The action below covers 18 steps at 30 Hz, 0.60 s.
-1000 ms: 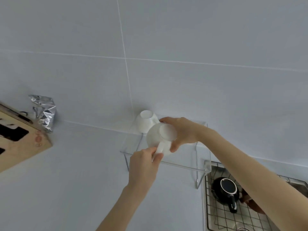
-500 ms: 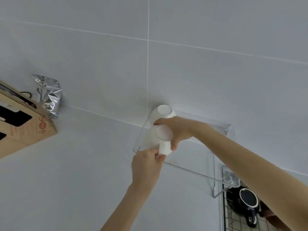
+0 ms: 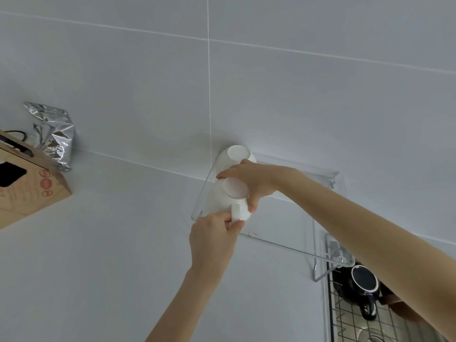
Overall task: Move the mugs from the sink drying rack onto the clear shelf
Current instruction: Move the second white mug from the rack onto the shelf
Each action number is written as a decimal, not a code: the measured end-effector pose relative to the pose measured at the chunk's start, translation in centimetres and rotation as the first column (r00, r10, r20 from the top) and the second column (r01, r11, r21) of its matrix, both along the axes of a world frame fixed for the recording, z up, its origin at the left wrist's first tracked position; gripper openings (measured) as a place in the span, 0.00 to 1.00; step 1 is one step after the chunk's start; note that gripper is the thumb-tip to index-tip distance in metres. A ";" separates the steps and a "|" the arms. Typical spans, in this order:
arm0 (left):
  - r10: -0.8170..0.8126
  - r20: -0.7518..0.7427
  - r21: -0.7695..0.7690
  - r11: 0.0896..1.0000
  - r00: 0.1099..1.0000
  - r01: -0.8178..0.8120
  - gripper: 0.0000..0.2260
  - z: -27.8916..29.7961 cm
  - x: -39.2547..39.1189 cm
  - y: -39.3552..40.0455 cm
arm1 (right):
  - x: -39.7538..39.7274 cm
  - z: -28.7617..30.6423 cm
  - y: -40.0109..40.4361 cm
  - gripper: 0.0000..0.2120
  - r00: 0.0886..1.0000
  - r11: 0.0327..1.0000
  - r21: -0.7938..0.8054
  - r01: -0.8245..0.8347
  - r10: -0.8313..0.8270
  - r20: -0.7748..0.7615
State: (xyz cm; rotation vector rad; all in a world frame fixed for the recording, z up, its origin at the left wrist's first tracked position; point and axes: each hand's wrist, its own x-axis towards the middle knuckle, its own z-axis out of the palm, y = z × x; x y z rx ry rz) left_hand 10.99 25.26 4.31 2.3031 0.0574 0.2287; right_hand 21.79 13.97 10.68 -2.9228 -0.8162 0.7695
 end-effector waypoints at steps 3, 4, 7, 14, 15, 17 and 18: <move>0.001 -0.012 -0.006 1.000 1.000 -0.001 0.10 0.2 0.0 0.0 | 0.1 0.0 0.2 0.49 1.000 1.000 -0.003 0.008 -0.008 -0.018; 0.007 -0.020 -0.022 1.000 1.000 -0.007 0.09 0.2 0.0 0.0 | 0.1 0.0 0.2 0.49 0.999 1.000 0.015 0.024 -0.023 -0.030; 0.009 -0.041 -0.063 0.998 0.999 -0.012 0.09 0.2 0.0 0.2 | -0.2 -0.1 0.1 0.48 0.998 0.997 0.060 0.047 -0.044 -0.050; -0.004 -0.056 -0.073 0.997 0.998 0.000 0.08 0.4 0.0 0.3 | -1.1 -0.4 -0.4 0.45 0.996 0.985 0.147 0.089 -0.084 -0.041; -0.012 -0.062 -0.067 0.998 0.998 0.008 0.09 0.5 0.0 0.3 | -1.3 -0.4 -0.6 0.45 0.994 0.980 0.169 0.106 -0.102 -0.032; -0.033 -0.087 -0.049 0.998 0.996 0.029 0.11 0.8 -0.1 0.5 | -1.9 -0.3 -1.1 0.44 0.987 0.955 0.250 0.157 -0.157 -0.021; -0.033 -0.096 -0.047 0.999 0.995 0.028 0.12 1.0 -0.1 0.7 | -2.3 -0.1 -1.7 0.44 0.982 0.934 0.305 0.184 -0.189 -0.013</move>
